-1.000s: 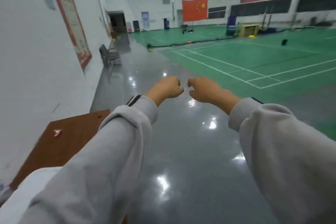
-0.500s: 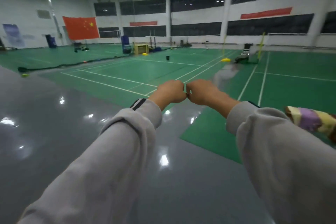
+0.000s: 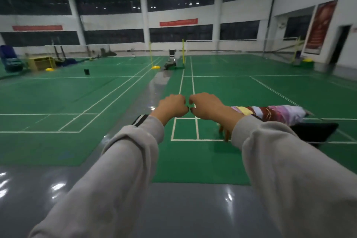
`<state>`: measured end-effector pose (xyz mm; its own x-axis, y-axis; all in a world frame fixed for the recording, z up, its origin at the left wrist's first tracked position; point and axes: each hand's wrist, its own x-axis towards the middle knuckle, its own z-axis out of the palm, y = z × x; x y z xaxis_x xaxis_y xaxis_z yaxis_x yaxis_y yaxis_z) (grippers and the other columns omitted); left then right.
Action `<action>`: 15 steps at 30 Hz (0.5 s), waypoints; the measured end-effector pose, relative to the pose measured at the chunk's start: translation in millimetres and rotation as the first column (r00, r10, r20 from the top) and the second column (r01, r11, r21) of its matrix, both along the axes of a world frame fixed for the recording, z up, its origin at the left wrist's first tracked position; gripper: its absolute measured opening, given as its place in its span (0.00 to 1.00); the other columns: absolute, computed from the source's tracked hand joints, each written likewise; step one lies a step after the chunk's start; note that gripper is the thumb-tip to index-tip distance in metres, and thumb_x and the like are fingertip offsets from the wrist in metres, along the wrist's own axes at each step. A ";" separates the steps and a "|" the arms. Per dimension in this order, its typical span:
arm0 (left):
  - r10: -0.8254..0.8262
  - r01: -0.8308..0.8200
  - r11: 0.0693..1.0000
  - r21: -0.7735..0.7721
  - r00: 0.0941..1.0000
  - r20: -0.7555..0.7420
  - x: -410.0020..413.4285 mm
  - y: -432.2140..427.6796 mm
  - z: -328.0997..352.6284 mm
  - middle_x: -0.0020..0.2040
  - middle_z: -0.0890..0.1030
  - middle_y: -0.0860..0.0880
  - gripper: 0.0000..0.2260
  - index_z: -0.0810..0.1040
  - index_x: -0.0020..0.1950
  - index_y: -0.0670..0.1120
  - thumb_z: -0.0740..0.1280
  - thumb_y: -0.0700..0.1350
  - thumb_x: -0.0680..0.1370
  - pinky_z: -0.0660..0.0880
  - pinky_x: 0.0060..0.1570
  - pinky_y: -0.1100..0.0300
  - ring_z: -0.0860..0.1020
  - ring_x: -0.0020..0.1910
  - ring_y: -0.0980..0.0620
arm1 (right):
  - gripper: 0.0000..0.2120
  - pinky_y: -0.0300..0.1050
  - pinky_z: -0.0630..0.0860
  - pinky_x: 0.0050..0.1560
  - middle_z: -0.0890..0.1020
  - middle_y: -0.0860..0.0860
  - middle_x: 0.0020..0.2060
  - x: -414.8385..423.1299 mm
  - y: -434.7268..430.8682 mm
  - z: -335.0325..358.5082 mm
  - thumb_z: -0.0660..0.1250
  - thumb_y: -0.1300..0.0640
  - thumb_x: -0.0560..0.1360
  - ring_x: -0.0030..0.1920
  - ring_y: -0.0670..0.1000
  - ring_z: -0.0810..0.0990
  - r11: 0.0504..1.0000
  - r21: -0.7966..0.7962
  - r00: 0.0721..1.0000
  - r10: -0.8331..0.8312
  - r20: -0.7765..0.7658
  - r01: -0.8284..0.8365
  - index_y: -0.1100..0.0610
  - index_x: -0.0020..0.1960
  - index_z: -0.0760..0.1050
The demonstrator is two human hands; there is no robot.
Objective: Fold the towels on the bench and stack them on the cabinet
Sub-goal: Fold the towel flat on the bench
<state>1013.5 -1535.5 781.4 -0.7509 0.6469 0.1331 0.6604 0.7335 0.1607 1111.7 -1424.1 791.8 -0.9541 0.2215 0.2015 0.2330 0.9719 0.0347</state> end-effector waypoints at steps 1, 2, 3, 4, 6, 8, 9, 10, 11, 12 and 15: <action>-0.033 0.033 0.999 0.007 0.999 0.002 -14.3 22.5 -1.0 0.64 0.81 0.43 0.19 0.78 0.67 0.47 0.65 0.51 0.77 0.77 0.62 0.44 0.79 0.60 0.40 | 0.17 0.52 0.74 0.59 0.80 0.54 0.64 -9.6 20.7 -1.2 0.64 0.50 0.81 0.63 0.58 0.78 0.999 -0.016 1.000 -0.030 0.005 0.030 0.51 0.69 0.73; -0.069 0.069 0.998 0.013 0.998 0.005 -26.6 44.8 -2.6 0.63 0.81 0.43 0.19 0.78 0.66 0.47 0.65 0.51 0.78 0.77 0.61 0.44 0.79 0.60 0.40 | 0.18 0.52 0.73 0.59 0.80 0.54 0.64 -17.1 41.3 -2.8 0.63 0.50 0.81 0.63 0.58 0.78 0.998 -0.023 0.998 -0.061 0.013 0.062 0.50 0.69 0.73; -0.102 0.102 0.995 0.014 0.995 0.009 -37.4 67.5 -5.0 0.63 0.81 0.43 0.18 0.78 0.66 0.47 0.65 0.51 0.78 0.77 0.61 0.45 0.79 0.59 0.40 | 0.18 0.52 0.73 0.60 0.80 0.54 0.64 -24.0 62.6 -5.1 0.63 0.50 0.81 0.63 0.58 0.78 0.995 -0.022 0.995 -0.094 0.019 0.094 0.50 0.70 0.73; -0.132 0.131 0.991 0.014 0.991 0.009 -46.4 90.0 -6.9 0.63 0.81 0.43 0.18 0.78 0.66 0.47 0.65 0.52 0.78 0.77 0.60 0.47 0.79 0.59 0.40 | 0.18 0.53 0.73 0.61 0.80 0.54 0.64 -31.1 85.0 -7.5 0.63 0.50 0.81 0.63 0.57 0.78 0.991 -0.022 0.992 -0.128 0.021 0.128 0.50 0.70 0.73; -0.178 0.178 0.984 0.011 0.984 -0.008 -65.8 136.3 -10.2 0.63 0.80 0.44 0.17 0.78 0.66 0.47 0.65 0.53 0.80 0.75 0.58 0.49 0.79 0.60 0.41 | 0.18 0.53 0.74 0.62 0.80 0.53 0.64 -46.8 130.2 -11.6 0.63 0.50 0.81 0.62 0.57 0.78 0.981 -0.041 0.982 -0.187 0.017 0.188 0.50 0.70 0.73; -0.224 0.225 0.974 0.003 0.974 -0.029 -83.6 182.2 -14.9 0.62 0.80 0.44 0.18 0.78 0.66 0.47 0.65 0.54 0.80 0.74 0.56 0.50 0.78 0.60 0.41 | 0.18 0.54 0.75 0.62 0.81 0.53 0.63 -62.2 173.6 -17.1 0.63 0.49 0.81 0.60 0.56 0.79 0.971 -0.060 0.973 -0.231 0.010 0.232 0.51 0.69 0.73; -0.244 0.244 0.970 0.004 0.969 -0.036 -93.1 204.8 -17.9 0.63 0.80 0.44 0.18 0.78 0.66 0.46 0.65 0.54 0.81 0.74 0.55 0.50 0.78 0.60 0.41 | 0.18 0.54 0.76 0.62 0.81 0.53 0.63 -70.6 195.0 -21.0 0.63 0.49 0.81 0.60 0.56 0.79 0.966 -0.062 0.968 -0.251 0.008 0.251 0.51 0.69 0.73; -0.262 0.262 0.965 0.013 0.964 -0.040 -104.3 229.0 -21.3 0.63 0.81 0.44 0.18 0.78 0.66 0.47 0.64 0.54 0.81 0.74 0.55 0.51 0.78 0.60 0.41 | 0.18 0.54 0.76 0.62 0.81 0.53 0.63 -79.8 217.1 -25.5 0.62 0.49 0.81 0.60 0.56 0.79 0.961 -0.057 0.963 -0.269 0.005 0.269 0.51 0.69 0.73; -0.273 0.274 0.961 0.024 0.961 -0.036 -115.8 253.4 -24.1 0.63 0.81 0.44 0.17 0.78 0.66 0.47 0.64 0.54 0.81 0.74 0.55 0.51 0.79 0.60 0.41 | 0.18 0.54 0.75 0.62 0.81 0.53 0.63 -89.4 239.9 -29.8 0.62 0.49 0.82 0.60 0.56 0.79 0.957 -0.049 0.958 -0.286 0.003 0.286 0.51 0.69 0.73; -0.281 0.282 0.959 0.035 0.959 -0.028 -127.2 277.7 -27.2 0.63 0.81 0.44 0.18 0.78 0.66 0.47 0.64 0.54 0.81 0.74 0.56 0.51 0.79 0.60 0.41 | 0.18 0.53 0.75 0.62 0.81 0.53 0.63 -99.7 263.1 -34.7 0.62 0.49 0.82 0.60 0.56 0.79 0.953 -0.043 0.954 -0.301 0.003 0.300 0.52 0.69 0.73; -0.321 0.320 0.946 0.058 0.947 0.014 -159.7 352.0 -39.2 0.62 0.82 0.44 0.18 0.79 0.65 0.47 0.63 0.56 0.81 0.76 0.57 0.50 0.79 0.59 0.42 | 0.18 0.54 0.74 0.62 0.80 0.54 0.63 -132.0 330.9 -49.5 0.62 0.48 0.82 0.61 0.57 0.78 0.945 -0.036 0.946 -0.324 0.008 0.324 0.52 0.70 0.73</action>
